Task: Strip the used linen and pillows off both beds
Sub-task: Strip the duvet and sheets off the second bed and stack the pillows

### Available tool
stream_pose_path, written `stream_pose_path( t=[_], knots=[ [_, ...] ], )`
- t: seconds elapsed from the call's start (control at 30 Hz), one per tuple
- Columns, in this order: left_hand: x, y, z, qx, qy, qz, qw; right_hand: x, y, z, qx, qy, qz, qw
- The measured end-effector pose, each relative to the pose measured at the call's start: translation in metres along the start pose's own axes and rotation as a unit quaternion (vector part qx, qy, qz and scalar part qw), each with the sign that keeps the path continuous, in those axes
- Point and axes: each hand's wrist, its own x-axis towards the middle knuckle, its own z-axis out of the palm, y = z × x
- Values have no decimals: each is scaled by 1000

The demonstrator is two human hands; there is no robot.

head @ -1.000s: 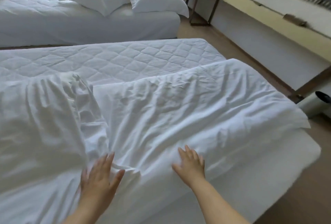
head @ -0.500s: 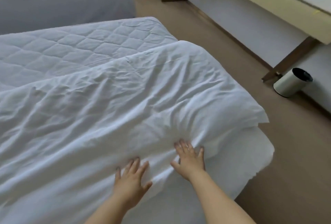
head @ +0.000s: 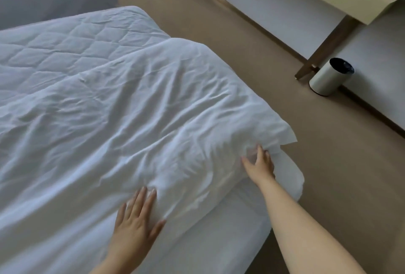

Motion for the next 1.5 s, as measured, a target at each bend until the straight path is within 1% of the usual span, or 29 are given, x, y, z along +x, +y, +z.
stream_pose_path(
  t=[0.07,0.13,0.17,0.23,0.3,0.33,0.4,0.5,0.57,0.6,0.67,0.7,0.73,0.8,0.87,0.97,1.03,1.1,1.13,1.17,1.2,1.23,1.27,1.3,1.33,1.37,1.43,1.47,1.5],
  knots=[
    [38,31,6,-2,25,17,1000,45,5,-17,108,19,12,994],
    [87,71,18,21,37,18,999,88,10,-32,179,31,20,983],
    [114,92,25,33,26,10,999,109,13,-39,206,38,29,978],
    [166,142,33,51,-22,-20,998,145,22,-56,272,50,59,959],
    [212,187,35,56,-51,-69,995,176,32,-74,329,44,82,940],
    [230,203,36,69,-57,-78,993,191,36,-83,351,33,102,930],
    [250,214,46,93,-94,-101,986,218,49,-92,410,7,164,897],
    [259,198,65,92,-48,-115,988,244,65,-79,477,-54,259,838],
    [264,192,67,88,-52,-125,987,252,70,-70,500,-140,281,807],
    [266,191,70,92,-54,-127,986,255,70,-71,510,-179,277,794],
    [270,192,72,93,-60,-133,985,266,69,-75,506,-238,264,786],
    [271,191,74,97,-57,-131,985,273,69,-77,509,-251,261,781],
    [272,190,76,103,-57,-133,984,279,67,-78,501,-254,254,787],
    [275,192,72,93,-95,-157,979,281,57,-84,497,-225,232,805],
    [278,196,66,102,-138,-184,968,281,52,-84,523,-158,238,803],
    [277,203,56,134,-173,-176,960,273,42,-102,550,-59,205,807],
    [273,208,47,133,-184,-163,960,257,26,-124,580,-27,156,799],
    [264,215,34,101,-185,-143,967,233,2,-146,613,-29,85,785],
    [257,215,28,72,-173,-136,973,217,-13,-156,616,-37,43,785],
    [251,216,18,11,-157,-138,978,200,-29,-163,617,-51,-1,786],
    [242,214,10,-87,-131,-146,977,185,-45,-165,609,-67,-51,789],
    [232,213,-3,-214,-106,-165,957,165,-64,-167,599,-83,-107,789],
    [222,209,-15,-335,-75,-189,920,146,-83,-165,581,-95,-168,791],
    [212,201,-29,-448,-36,-212,868,123,-103,-162,556,-104,-220,795],
    [199,186,-43,-539,-1,-219,813,100,-121,-154,515,-110,-272,806],
    [183,169,-58,-600,46,-224,767,73,-140,-143,458,-120,-315,822],
    [145,128,-96,-679,129,-208,692,15,-172,-112,314,-167,-403,843],
    [122,105,-115,-702,162,-183,668,-12,-183,-89,229,-176,-457,841],
    [96,82,-134,-721,189,-158,648,-41,-191,-65,158,-187,-505,827]
  ],
)
